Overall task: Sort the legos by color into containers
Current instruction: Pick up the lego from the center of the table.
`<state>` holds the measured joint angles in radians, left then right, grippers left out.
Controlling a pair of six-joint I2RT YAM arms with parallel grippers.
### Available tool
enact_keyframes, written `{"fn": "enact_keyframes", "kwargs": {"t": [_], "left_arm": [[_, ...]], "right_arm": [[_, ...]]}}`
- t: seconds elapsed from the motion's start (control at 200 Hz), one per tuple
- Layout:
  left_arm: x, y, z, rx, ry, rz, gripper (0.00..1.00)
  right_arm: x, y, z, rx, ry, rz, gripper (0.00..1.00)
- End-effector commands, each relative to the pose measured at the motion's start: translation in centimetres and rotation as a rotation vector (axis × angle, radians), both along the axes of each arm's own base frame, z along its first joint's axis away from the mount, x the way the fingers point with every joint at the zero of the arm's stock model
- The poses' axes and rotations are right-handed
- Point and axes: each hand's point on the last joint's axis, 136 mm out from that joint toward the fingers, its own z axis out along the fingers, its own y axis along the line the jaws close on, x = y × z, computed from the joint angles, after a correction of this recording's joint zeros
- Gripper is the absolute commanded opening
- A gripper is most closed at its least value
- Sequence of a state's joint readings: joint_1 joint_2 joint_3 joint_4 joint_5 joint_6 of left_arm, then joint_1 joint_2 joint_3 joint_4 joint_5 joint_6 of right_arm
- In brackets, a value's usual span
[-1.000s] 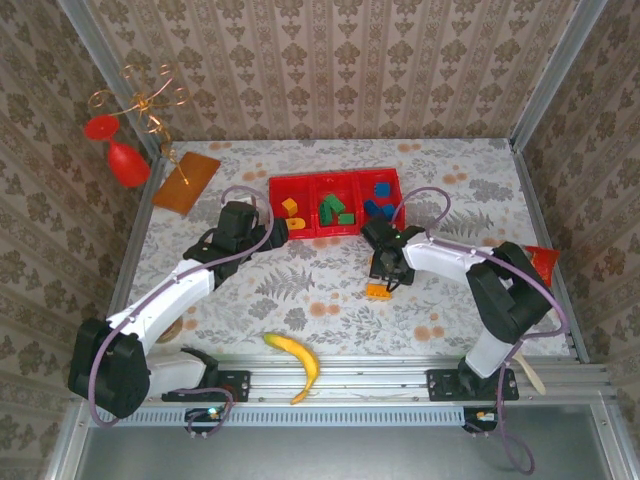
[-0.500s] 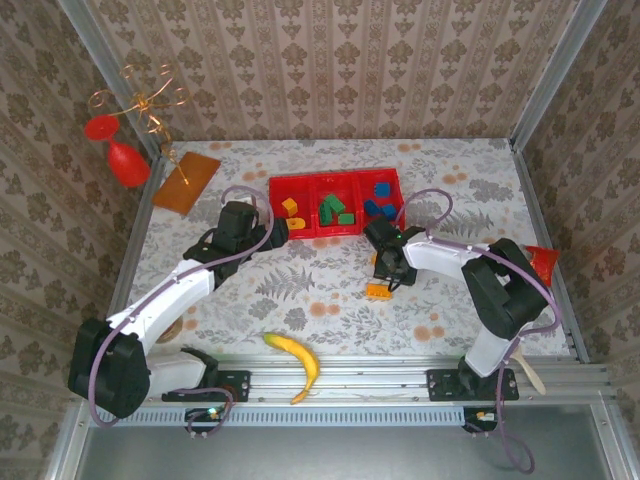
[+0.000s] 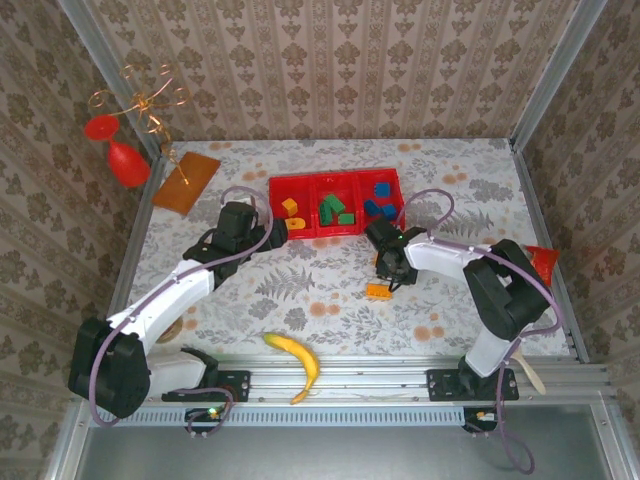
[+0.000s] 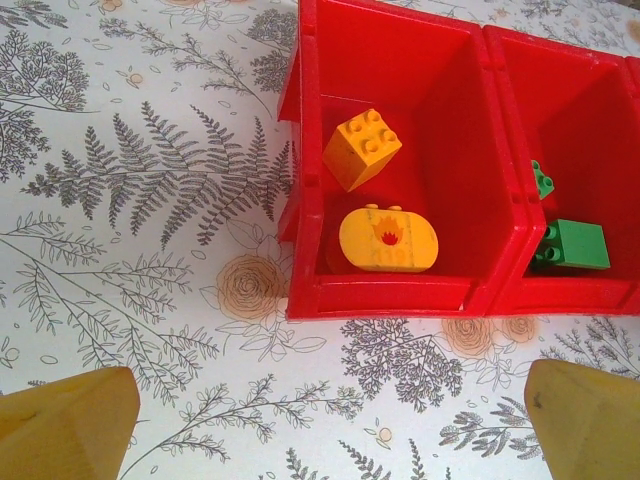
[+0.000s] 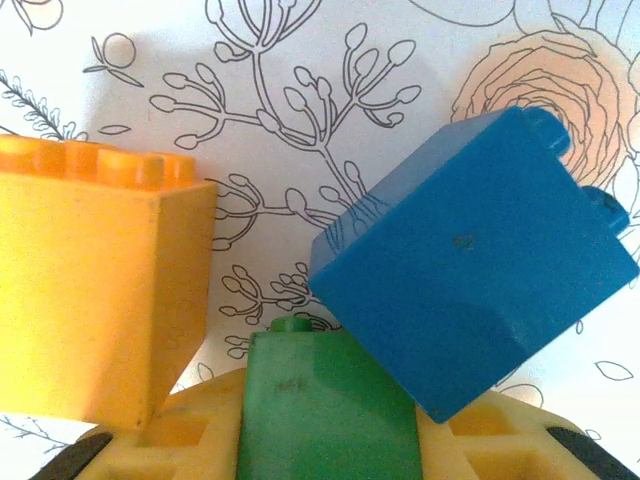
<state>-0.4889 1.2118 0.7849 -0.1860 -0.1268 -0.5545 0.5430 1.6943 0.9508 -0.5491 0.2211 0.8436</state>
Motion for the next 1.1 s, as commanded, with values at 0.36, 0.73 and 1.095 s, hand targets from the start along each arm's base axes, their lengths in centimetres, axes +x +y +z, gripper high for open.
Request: {"fn": "enact_keyframes", "kwargs": {"t": [0.36,0.73,1.095], "left_arm": [[0.0,0.4,-0.1,-0.014,0.000,0.020,1.00],[0.0,0.4,-0.1,-0.016,0.000,0.019,1.00],[-0.3,0.7,-0.1,-0.014,-0.004,0.025,1.00]], "right_arm": [[-0.6,-1.1,3.7,-0.029,-0.069,0.016,0.22],[3.1,2.6,8.7,0.022,-0.200,0.151,0.21],[10.0,8.3,11.7,0.034,-0.271,0.314,0.22]]}}
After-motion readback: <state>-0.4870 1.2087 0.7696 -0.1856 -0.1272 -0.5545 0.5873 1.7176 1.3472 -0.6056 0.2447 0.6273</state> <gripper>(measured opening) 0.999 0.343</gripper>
